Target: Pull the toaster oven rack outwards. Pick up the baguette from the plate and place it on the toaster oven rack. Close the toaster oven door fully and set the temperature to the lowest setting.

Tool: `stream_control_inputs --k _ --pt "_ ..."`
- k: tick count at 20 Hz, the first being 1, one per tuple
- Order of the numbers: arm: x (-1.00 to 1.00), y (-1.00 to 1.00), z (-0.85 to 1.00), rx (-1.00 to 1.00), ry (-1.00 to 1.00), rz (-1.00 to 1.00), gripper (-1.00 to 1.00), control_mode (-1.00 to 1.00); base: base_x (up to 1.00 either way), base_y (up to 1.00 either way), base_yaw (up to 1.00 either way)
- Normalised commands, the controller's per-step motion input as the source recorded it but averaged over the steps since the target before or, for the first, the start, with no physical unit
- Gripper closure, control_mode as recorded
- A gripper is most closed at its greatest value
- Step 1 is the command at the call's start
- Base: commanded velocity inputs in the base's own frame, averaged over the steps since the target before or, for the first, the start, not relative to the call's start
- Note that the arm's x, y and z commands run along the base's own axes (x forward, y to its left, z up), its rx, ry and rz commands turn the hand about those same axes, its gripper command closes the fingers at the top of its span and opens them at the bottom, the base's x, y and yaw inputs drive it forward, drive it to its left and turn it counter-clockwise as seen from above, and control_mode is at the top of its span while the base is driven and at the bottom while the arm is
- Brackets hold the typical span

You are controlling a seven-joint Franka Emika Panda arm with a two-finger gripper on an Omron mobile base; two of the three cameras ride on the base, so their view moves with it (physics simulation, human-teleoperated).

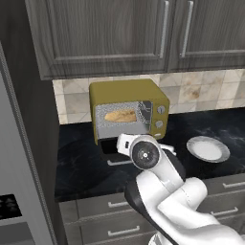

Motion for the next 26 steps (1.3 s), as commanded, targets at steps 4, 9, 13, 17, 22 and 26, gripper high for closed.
stream_control_inputs --k 4,9,13,17,22,26 --pt "0.00 0.03 -0.44 0.00 -0.05 0.00 -1.00 -1.00 0.00 0.00 0.00" --pt "0.00 0.00 -0.44 0.05 -0.09 0.03 -1.00 -1.00 0.00 0.00 0.00" --pt "0.00 0.06 -0.45 0.02 -0.10 0.05 -1.00 -1.00 0.00 0.00 0.00" --pt "0.00 0.17 -0.49 0.00 -0.06 0.04 -1.00 -1.00 0.00 0.00 0.00" --pt "0.05 0.24 -0.48 0.00 -0.01 0.01 -1.00 -1.00 0.00 0.00 0.00" --pt "0.16 0.23 -0.41 0.00 -0.01 0.00 -1.00 -1.00 0.00 0.00 0.00"
